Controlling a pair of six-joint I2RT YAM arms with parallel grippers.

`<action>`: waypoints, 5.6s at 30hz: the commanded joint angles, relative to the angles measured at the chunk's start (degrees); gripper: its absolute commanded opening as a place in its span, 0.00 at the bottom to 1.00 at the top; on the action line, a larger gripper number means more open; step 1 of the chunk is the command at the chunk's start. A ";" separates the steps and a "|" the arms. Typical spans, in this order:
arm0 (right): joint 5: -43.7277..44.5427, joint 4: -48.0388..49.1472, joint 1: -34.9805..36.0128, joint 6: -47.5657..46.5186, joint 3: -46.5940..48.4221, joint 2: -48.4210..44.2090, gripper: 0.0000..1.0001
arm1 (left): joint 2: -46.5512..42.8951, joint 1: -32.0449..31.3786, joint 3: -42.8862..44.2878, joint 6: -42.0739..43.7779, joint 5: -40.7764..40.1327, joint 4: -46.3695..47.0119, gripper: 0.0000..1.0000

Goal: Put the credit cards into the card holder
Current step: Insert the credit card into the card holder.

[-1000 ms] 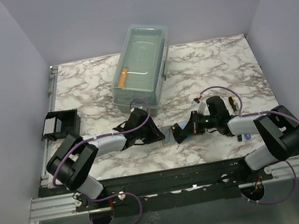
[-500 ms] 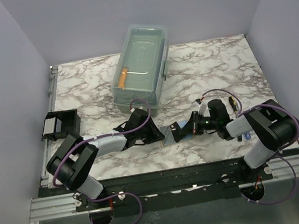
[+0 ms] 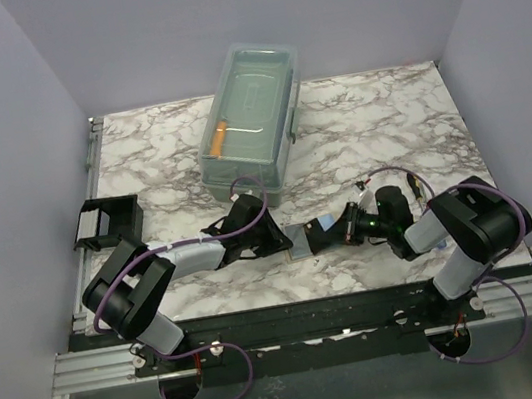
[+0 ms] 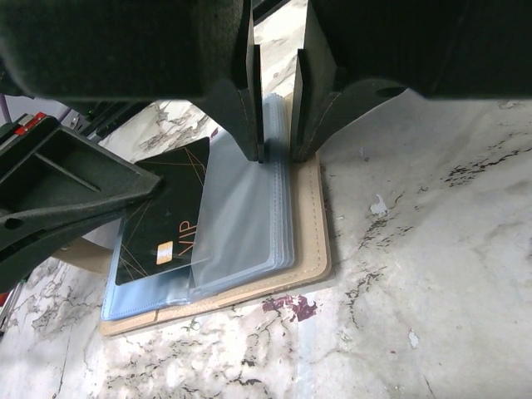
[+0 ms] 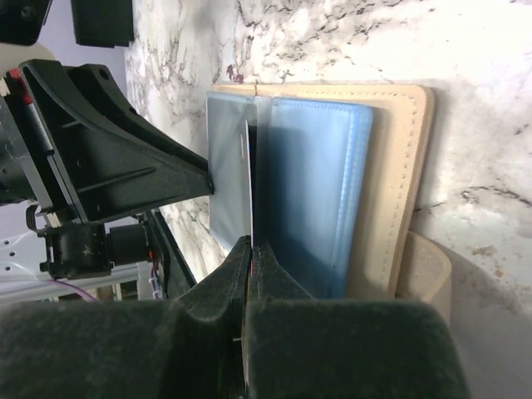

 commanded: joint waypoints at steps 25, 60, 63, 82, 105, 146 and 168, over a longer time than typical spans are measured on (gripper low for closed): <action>7.74 31.94 4.12 10.14 -5.15 18.69 0.00 | 0.69 -1.87 -2.67 -1.81 -0.47 -0.34 0.22; 17.51 13.76 6.47 -1.44 -2.97 5.82 0.00 | -1.71 -1.99 -4.93 -1.63 -2.17 -0.05 0.21; 17.73 11.76 6.32 -2.58 -2.23 5.00 0.00 | -1.90 -2.00 -5.04 -1.60 -2.25 -0.02 0.20; 9.84 14.38 4.36 -5.95 -1.13 8.32 0.00 | -1.83 -1.97 -4.63 -1.45 -2.42 -0.24 0.20; 13.33 18.44 6.29 5.79 -6.82 9.80 0.00 | -1.87 -1.99 -4.71 -2.09 -2.63 0.20 0.19; 26.75 -46.44 9.37 -15.41 15.50 -12.35 0.53 | -4.34 -2.00 -3.51 1.51 -3.72 -2.49 0.25; 10.14 -30.49 13.64 -17.50 12.55 -9.20 0.37 | 4.22 -1.48 2.92 4.37 -3.60 -1.20 0.23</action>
